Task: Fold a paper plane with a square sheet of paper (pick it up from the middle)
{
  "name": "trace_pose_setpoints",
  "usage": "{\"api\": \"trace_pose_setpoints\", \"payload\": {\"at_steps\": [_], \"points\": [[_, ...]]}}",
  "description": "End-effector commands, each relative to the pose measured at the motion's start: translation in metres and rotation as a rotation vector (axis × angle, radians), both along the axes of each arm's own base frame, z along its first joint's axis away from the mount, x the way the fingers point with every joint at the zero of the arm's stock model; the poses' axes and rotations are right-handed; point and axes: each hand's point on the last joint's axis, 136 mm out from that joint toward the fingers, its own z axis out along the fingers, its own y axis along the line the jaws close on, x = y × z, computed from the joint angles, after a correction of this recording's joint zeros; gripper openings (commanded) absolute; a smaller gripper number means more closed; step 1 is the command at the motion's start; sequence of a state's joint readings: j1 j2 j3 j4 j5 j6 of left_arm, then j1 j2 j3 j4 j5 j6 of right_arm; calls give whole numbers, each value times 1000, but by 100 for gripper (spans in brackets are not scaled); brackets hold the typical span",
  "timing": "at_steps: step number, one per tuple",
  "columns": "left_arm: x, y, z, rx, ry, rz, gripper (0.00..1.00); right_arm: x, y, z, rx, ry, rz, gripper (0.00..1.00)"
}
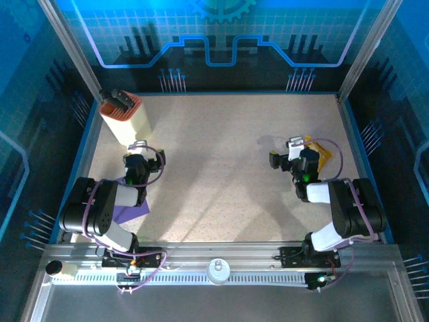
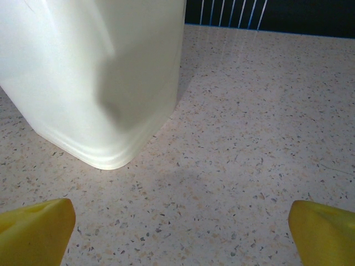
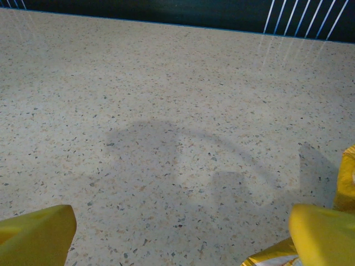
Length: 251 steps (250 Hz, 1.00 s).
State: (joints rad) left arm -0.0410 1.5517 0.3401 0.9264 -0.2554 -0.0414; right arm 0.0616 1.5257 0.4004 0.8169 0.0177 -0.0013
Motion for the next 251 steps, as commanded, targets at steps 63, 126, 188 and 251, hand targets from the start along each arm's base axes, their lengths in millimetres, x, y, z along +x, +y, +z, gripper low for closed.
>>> {"api": "trace_pose_setpoints", "payload": {"at_steps": [63, 126, 188, 251], "points": [[11, -15, 15, 12, -52, -109, 100, 8, -4, 11, -2, -40, -3, 99], [1, -12, 29, 14, -111, -85, 100, 1, 3, 16, -34, -76, 16, 99], [-29, 24, 65, -124, -63, 175, 100, -22, -2, 53, 32, 23, -50, 99], [-85, 28, 81, -430, 198, 378, 100, -88, -7, 88, 344, 371, -243, 99]]}}
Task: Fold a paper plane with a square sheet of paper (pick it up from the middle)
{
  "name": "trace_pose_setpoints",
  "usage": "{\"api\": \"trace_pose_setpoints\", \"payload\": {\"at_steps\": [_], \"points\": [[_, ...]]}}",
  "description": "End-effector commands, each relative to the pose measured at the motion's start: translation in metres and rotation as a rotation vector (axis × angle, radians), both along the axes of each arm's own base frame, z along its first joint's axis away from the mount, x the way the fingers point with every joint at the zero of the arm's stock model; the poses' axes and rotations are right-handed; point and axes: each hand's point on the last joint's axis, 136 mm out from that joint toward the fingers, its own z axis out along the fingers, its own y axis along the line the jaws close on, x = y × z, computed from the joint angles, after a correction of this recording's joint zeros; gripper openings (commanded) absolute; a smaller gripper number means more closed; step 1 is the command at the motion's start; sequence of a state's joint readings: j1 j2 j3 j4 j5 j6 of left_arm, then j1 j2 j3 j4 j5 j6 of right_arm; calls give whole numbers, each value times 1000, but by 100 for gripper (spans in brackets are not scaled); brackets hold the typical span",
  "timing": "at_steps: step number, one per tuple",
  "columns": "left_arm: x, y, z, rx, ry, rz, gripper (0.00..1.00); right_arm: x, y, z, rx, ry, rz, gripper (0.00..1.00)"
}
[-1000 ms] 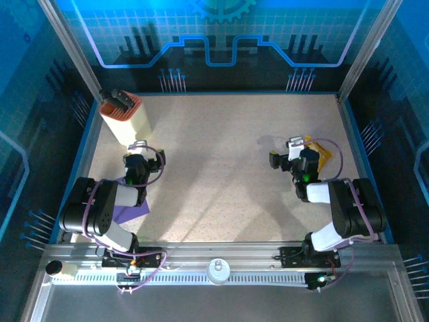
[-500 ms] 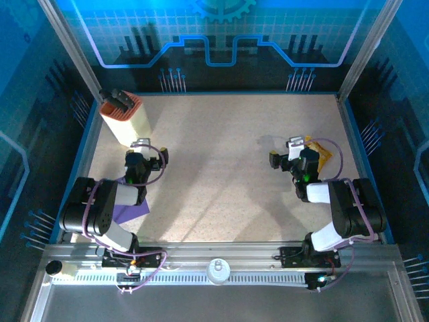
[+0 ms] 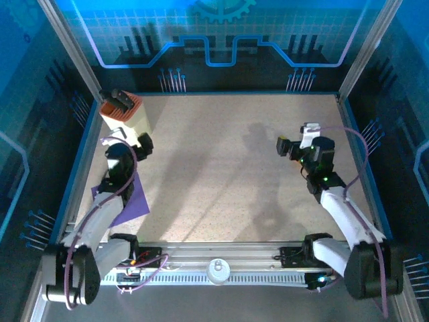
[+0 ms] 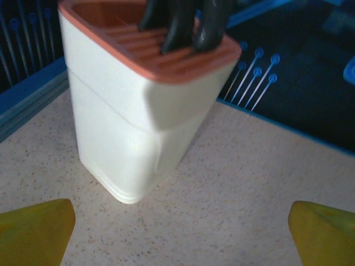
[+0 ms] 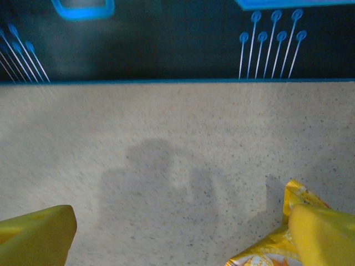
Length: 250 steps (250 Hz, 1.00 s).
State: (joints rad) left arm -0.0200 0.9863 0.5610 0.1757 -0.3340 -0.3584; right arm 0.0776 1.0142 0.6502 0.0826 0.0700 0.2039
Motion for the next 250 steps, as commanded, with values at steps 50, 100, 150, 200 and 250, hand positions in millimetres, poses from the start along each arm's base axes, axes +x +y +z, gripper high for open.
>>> {"api": "trace_pose_setpoints", "payload": {"at_steps": [50, 100, 150, 200, 250], "points": [[-86, -2, -95, -392, 505, 148, 100, -91, 66, -21, 496, 440, 206, 99], [-94, 4, -129, -473, 565, 178, 100, -110, 79, -29, 484, 484, 247, 99], [-96, 10, -151, -462, 649, 216, 100, -118, 82, -48, 493, 553, 243, 99], [-106, 0, -176, -515, 759, 218, 100, -118, 72, -56, 467, 559, 178, 99], [-104, -29, -192, -638, 814, 99, 100, -124, 54, -54, 403, 527, 104, 99]]}}
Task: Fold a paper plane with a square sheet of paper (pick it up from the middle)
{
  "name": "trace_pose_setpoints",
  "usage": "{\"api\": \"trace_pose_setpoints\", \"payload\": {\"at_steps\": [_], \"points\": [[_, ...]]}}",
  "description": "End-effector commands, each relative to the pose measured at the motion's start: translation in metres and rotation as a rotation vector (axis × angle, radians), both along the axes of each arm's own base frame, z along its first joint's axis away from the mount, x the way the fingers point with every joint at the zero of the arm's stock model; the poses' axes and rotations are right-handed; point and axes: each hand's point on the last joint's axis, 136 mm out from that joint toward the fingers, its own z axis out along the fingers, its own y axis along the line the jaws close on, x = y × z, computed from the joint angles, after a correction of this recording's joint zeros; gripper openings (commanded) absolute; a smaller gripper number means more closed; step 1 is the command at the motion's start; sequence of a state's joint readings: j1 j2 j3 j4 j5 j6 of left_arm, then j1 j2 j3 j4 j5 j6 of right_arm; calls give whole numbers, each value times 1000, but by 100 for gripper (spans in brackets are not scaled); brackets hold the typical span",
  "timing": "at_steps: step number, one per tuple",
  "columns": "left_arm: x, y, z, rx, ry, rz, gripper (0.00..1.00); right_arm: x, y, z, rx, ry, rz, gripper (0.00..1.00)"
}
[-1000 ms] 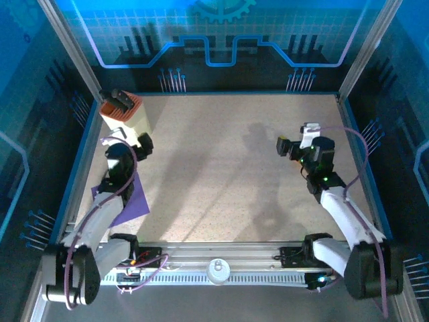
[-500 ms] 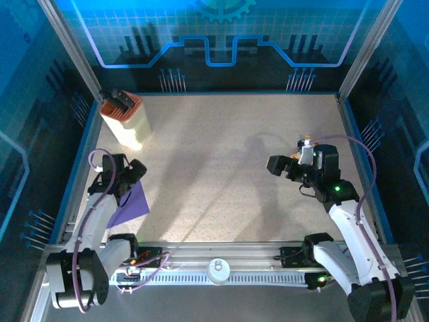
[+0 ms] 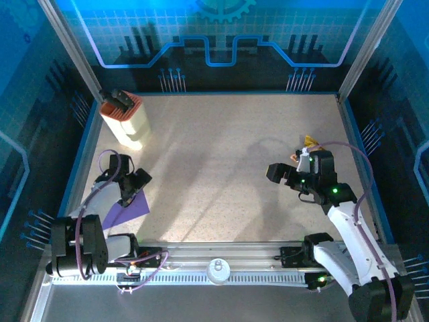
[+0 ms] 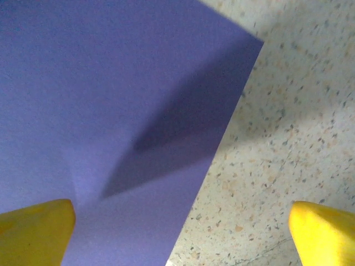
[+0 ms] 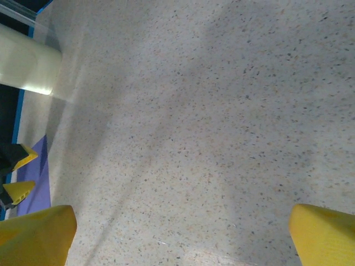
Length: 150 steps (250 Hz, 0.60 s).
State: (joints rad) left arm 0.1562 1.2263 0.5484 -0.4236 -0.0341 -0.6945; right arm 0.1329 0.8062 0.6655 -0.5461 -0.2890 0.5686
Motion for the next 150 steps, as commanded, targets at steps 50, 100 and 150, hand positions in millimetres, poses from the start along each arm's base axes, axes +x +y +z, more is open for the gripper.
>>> {"api": "trace_pose_setpoints", "payload": {"at_steps": [50, 100, 150], "points": [[-3, -78, -15, -259, -2, -132, 100, -22, -17, -8, -31, 1, -89, 99], [-4, -153, -4, -280, 10, -272, 100, -29, -5, -27, 101, 33, -108, 99], [5, -208, 13, -280, -47, -347, 100, -30, 15, -38, 248, 79, -92, 99]]}}
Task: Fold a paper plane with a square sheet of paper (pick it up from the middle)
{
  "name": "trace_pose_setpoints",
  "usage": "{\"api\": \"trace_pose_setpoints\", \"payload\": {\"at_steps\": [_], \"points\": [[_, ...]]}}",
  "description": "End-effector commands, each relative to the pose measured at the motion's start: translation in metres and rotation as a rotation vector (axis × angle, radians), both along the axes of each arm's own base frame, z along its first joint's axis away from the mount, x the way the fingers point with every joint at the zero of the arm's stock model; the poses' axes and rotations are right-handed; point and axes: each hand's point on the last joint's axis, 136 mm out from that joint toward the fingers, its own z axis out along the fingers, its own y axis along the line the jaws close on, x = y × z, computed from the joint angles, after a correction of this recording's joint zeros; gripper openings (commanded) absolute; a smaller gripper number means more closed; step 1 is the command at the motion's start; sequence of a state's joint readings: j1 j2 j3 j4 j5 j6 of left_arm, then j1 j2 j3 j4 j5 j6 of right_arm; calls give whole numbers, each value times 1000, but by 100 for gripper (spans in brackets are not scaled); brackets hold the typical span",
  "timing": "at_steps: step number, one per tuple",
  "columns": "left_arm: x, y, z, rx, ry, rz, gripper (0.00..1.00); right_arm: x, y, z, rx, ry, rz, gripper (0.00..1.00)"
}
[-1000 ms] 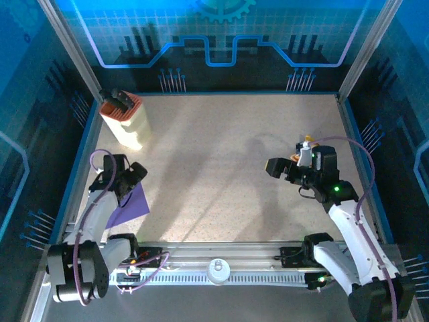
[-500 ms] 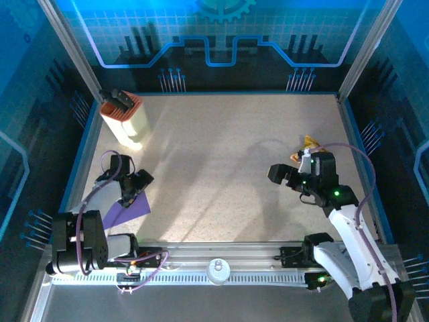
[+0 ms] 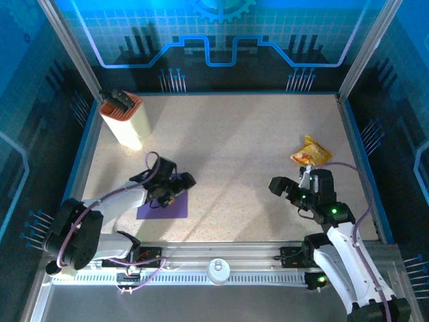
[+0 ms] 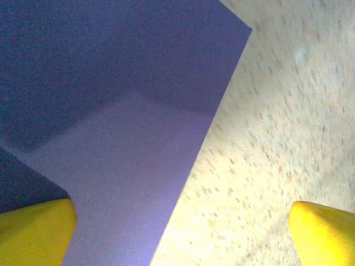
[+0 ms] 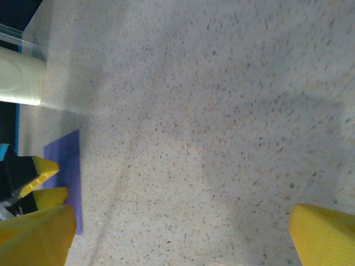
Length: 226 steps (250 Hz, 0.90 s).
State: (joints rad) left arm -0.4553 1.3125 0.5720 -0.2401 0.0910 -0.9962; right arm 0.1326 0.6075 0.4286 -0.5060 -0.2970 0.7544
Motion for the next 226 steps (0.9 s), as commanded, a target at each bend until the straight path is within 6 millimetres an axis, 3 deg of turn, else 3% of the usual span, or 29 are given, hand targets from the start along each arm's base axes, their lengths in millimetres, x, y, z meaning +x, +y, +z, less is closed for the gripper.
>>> {"api": "trace_pose_setpoints", "payload": {"at_steps": [1, 18, 36, 75, 130, 178, 226], "points": [[6, -24, 6, -28, 12, 39, 100, 3, 18, 11, 131, -14, 15, 99], [13, -39, 16, -24, -15, -18, 100, 1, 23, 12, 134, -13, 30, 99], [21, -41, 31, 35, -64, -86, 100, -1, 28, 14, 121, -14, 52, 99], [22, -6, 51, 238, -150, -191, 100, -4, 45, 16, 98, -21, 120, 99], [-4, 29, 26, 256, -60, -315, 100, 9, 80, 21, 38, -59, 206, 99], [1, 13, 18, 80, -68, -283, 100, 21, 102, 25, -70, -67, 247, 99], [-4, 9, -4, 67, 53, -277, 100, 32, 99, 27, -55, -114, 179, 99]]}}
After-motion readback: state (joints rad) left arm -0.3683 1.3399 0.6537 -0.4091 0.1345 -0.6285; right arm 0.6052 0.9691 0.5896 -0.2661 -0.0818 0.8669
